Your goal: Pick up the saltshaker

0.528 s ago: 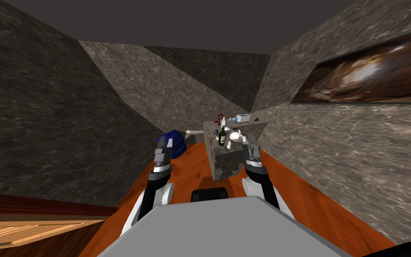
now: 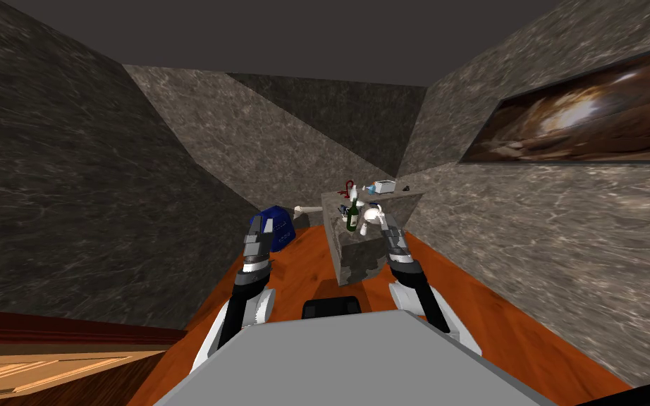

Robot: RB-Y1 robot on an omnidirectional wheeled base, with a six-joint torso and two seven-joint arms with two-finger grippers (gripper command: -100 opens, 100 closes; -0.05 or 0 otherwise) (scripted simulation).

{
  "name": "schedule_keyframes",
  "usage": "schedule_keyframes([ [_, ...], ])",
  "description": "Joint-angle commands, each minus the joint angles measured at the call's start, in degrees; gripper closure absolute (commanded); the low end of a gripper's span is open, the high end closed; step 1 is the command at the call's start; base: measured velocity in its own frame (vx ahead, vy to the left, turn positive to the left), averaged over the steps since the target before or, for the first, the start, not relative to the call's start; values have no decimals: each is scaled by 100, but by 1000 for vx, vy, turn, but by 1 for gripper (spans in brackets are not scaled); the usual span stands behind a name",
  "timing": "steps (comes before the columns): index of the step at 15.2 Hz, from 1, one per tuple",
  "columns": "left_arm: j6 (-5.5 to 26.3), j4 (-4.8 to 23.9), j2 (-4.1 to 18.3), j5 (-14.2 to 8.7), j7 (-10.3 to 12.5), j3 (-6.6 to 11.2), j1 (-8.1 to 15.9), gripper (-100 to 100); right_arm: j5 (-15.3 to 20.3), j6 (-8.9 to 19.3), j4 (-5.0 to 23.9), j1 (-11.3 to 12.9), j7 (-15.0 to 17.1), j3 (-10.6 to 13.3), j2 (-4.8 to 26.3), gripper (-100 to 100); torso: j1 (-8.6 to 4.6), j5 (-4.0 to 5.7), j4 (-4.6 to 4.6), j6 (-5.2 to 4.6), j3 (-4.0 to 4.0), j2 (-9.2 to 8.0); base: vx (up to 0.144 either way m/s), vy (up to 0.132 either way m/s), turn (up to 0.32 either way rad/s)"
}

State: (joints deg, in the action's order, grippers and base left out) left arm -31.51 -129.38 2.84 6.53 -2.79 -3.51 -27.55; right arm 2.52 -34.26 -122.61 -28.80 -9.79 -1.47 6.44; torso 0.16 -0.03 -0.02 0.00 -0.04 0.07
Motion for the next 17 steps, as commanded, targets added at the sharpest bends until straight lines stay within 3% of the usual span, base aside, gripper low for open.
schedule_keyframes([
  [1,0,0,0,0,0,0,0,0,48,12,285,101,-135,-72,286,-100,0,0,0,0,0,0,24,67,-22],
  [4,0,0,0,0,0,0,0,0,77,20,470,170,-218,-122,489,-100,7,-1,-1,0,-3,5,23,60,-22],
  [8,0,0,0,0,0,0,0,0,182,51,1025,413,-513,-300,950,-100,14,-3,-1,0,-4,6,24,79,-27],
  [10,0,0,0,0,0,0,0,0,182,51,1126,413,-513,-300,950,-100,16,-4,-2,0,-4,7,21,65,-18],
  [11,0,0,0,0,0,0,0,0,222,62,1355,505,-625,-367,1091,-100,9,-2,-1,0,-3,5,19,43,-17],
  [12,0,0,0,0,0,0,0,0,222,62,1375,505,-625,-367,1091,-100,4,-1,-1,0,-3,4,18,47,-20],
  [17,0,0,0,0,0,0,0,0,353,99,2054,810,-994,-589,1479,-100,15,-3,-2,0,-4,7,25,79,-27],
])
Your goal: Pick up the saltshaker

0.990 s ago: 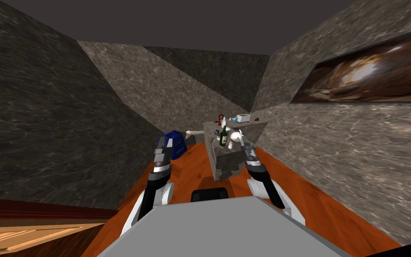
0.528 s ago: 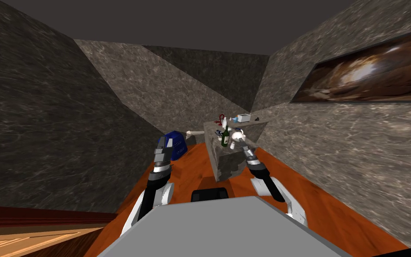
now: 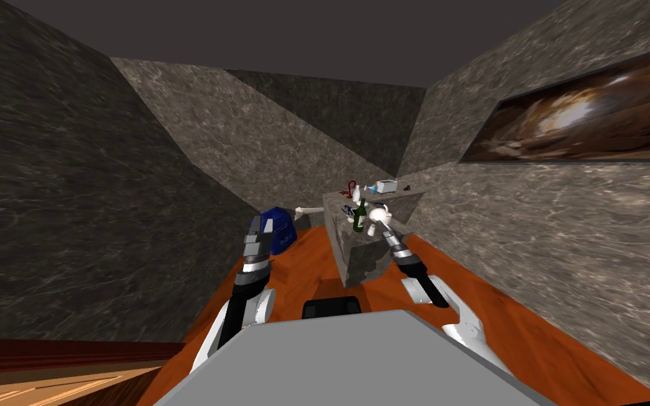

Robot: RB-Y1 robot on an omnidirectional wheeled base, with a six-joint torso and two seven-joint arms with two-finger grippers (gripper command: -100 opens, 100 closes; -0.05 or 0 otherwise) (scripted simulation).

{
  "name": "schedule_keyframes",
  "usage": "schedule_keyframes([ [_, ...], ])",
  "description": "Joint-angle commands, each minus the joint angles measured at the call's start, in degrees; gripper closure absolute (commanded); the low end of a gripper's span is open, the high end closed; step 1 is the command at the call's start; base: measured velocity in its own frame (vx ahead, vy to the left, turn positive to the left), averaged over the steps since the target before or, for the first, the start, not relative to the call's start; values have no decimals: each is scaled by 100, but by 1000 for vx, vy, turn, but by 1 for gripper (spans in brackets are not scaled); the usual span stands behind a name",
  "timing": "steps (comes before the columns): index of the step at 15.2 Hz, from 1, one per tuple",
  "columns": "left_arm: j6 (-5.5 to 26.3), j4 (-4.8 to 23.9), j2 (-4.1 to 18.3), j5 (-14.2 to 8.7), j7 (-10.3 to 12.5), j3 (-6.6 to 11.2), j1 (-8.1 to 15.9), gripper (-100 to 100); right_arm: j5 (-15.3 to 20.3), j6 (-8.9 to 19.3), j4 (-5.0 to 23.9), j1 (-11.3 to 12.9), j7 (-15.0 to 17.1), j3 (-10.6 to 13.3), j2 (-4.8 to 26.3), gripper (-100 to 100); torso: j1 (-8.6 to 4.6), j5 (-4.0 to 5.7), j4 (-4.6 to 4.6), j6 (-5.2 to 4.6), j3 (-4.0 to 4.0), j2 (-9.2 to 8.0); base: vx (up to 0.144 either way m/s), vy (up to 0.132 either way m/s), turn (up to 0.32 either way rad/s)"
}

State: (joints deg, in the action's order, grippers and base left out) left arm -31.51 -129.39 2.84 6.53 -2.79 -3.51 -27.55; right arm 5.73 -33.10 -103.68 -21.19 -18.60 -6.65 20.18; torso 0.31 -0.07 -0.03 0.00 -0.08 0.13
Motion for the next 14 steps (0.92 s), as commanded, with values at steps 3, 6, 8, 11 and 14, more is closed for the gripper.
schedule_keyframes([
  [3,0,0,0,0,0,0,0,0,78,-4,491,159,-245,-150,222,-100,0,0,0,0,1,-2,23,78,-17],
  [6,0,0,0,0,0,0,0,0,126,10,883,271,-380,-231,335,-100,1,0,0,0,-1,1,26,81,-29],
  [8,0,0,0,0,0,0,0,0,175,23,1054,386,-518,-314,441,-100,-3,0,0,0,1,-3,21,63,-16],
  [11,0,0,0,0,0,0,0,0,225,37,1433,503,-659,-398,542,-100,-6,1,0,-1,0,0,24,65,-19],
  [14,0,0,0,0,0,0,0,0,275,52,1821,622,-801,-484,638,-100,-2,0,0,0,-1,2,32,79,-28],
])
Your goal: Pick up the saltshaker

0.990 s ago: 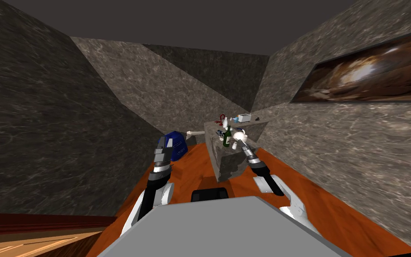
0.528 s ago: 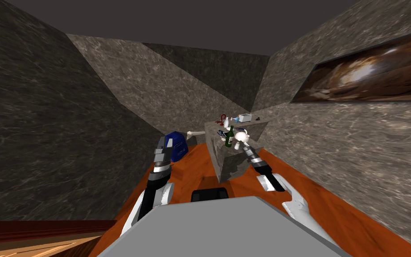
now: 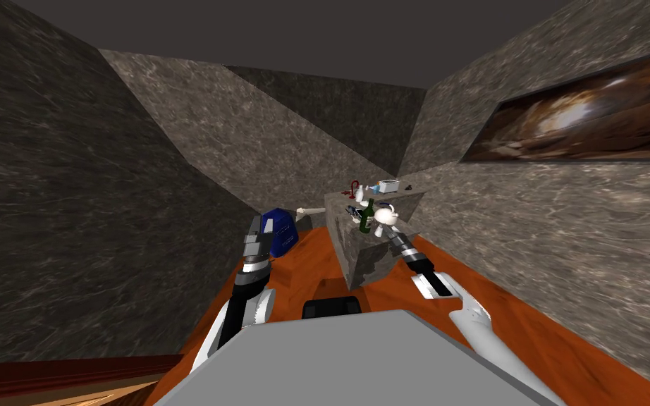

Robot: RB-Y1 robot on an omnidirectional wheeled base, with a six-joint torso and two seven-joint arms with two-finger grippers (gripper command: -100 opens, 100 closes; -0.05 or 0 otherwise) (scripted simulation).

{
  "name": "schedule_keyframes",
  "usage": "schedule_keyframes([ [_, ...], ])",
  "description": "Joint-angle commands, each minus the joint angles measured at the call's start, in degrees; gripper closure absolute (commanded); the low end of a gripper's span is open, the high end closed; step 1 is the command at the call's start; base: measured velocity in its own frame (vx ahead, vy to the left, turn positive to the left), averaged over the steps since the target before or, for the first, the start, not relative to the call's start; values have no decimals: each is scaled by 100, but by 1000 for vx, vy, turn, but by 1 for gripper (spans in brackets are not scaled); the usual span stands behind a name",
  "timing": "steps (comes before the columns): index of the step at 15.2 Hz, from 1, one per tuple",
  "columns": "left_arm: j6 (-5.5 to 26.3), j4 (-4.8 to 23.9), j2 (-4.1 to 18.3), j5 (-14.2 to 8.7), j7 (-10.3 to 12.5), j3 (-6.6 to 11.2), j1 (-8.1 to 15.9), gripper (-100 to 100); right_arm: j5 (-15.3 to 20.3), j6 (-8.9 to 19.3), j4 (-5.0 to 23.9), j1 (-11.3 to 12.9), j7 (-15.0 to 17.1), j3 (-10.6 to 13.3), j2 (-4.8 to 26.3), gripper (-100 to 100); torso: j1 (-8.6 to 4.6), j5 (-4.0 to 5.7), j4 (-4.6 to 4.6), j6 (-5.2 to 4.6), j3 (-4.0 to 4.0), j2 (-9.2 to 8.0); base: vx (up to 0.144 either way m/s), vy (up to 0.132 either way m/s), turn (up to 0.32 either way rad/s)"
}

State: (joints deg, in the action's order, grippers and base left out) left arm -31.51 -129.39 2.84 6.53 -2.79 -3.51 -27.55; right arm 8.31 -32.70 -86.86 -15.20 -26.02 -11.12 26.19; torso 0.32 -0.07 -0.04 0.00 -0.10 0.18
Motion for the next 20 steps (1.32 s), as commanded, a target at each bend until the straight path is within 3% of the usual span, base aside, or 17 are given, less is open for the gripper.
schedule_keyframes([
  [1,0,0,0,0,0,0,0,0,68,26,286,142,-202,-122,128,-100,0,0,0,0,0,0,36,114,-23],
  [6,0,0,0,0,0,0,0,0,119,40,776,263,-346,-208,214,-100,-3,0,0,0,1,-3,24,75,-20],
  [7,0,0,0,0,0,0,0,0,170,54,979,384,-490,-294,294,-100,-8,1,1,0,3,-6,14,68,-23],
  [9,0,0,0,0,0,0,0,0,170,54,1094,384,-490,-294,294,-100,-4,1,1,0,4,-7,17,67,-17],
  [14,0,0,0,0,0,0,0,0,320,95,1871,745,-915,-548,506,-100,3,-1,0,0,-1,1,33,88,-25],
  [16,0,0,0,0,0,0,0,0,320,95,2035,745,-915,-548,506,-100,11,-3,1,0,2,-4,22,93,-20],
  [20,0,0,0,0,0,0,0,0,417,121,2499,978,-1189,-710,623,-100,-10,2,1,1,2,-4,25,59,-14],
])
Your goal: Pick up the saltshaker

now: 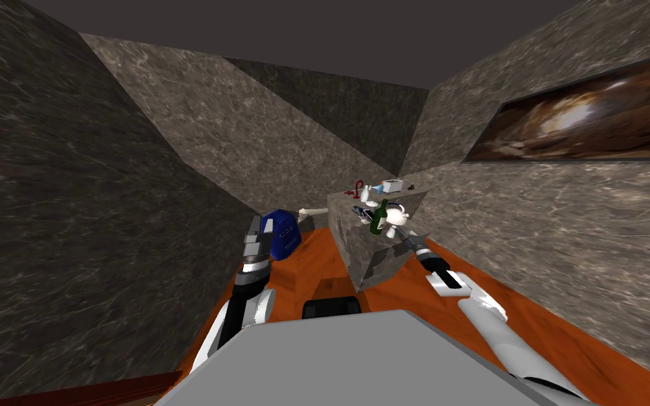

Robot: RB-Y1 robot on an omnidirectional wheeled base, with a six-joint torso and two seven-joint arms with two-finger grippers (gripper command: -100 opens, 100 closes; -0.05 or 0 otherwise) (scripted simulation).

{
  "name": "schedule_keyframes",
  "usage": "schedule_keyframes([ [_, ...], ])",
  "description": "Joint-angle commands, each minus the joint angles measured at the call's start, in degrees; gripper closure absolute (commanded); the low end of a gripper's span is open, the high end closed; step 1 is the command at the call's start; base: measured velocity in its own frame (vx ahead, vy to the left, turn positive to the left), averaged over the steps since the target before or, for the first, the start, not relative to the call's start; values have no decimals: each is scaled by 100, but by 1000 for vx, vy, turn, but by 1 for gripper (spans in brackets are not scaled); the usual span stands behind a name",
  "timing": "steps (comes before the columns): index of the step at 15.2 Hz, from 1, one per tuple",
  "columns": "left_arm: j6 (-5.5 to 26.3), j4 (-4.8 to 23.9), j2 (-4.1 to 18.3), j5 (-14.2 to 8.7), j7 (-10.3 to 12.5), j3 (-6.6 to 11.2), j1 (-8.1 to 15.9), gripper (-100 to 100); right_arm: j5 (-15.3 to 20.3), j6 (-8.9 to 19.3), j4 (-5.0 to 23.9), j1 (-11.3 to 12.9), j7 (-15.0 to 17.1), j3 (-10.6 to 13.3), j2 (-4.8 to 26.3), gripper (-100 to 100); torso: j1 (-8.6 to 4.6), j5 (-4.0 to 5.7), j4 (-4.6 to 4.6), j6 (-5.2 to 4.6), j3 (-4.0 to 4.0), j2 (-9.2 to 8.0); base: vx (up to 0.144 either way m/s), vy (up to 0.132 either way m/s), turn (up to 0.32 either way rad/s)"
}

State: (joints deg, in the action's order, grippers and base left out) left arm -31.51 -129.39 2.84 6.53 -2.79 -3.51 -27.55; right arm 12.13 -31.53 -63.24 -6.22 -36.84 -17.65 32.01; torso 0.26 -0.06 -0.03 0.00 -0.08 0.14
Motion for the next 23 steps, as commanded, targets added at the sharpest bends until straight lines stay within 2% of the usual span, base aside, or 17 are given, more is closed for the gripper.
schedule_keyframes([
  [1,0,0,0,0,0,0,0,0,35,4,276,80,-107,-58,41,-100,0,0,0,0,0,0,31,71,-22],
  [2,0,0,0,0,0,0,0,0,35,4,276,80,-107,-58,41,-100,1,0,0,0,-1,1,23,52,-12],
  [3,0,0,0,0,0,0,0,0,81,16,453,194,-238,-136,93,-100,-2,0,0,0,0,0,18,73,-14],
  [5,0,0,0,0,0,0,0,0,81,16,566,194,-238,-136,93,-100,4,-1,0,0,1,-2,20,69,-14],
  [8,0,0,0,0,0,0,0,0,169,39,1073,412,-489,-284,184,-100,2,0,0,0,0,0,30,72,-19],
  [9,0,0,0,0,0,0,0,0,169,39,1117,412,-489,-284,184,-100,4,-1,-1,0,-2,3,44,81,-15],
  [10,0,0,0,0,0,0,0,0,211,50,1334,515,-607,-353,223,-100,6,-1,-1,0,-3,6,43,98,-11],
  [12,0,0,0,0,0,0,0,0,211,50,1376,515,-607,-353,223,-100,12,-3,-1,0,-3,5,29,78,-14],
  [17,0,0,0,0,0,0,0,0,323,77,2033,798,-923,-538,317,-100,2,0,0,0,-1,1,26,69,-10],
  [20,0,0,0,0,0,0,0,0,355,84,2266,882,-1014,-591,340,-100,7,-2,-1,1,-3,6,41,75,-9],
  [21,0,0,0,0,0,0,0,0,384,90,2436,960,-1097,-638,360,-100,4,-1,-2,1,-4,7,44,72,2],
  [22,0,0,0,0,0,0,0,0,384,90,2446,960,-1097,-638,360,-100,4,-1,-2,1,-5,8,37,67,-2],
  [23,0,0,0,0,0,0,0,0,411,96,2607,1031,-1172,-680,377,-100,3,-1,-2,0,-4,6,44,62,-3],
])
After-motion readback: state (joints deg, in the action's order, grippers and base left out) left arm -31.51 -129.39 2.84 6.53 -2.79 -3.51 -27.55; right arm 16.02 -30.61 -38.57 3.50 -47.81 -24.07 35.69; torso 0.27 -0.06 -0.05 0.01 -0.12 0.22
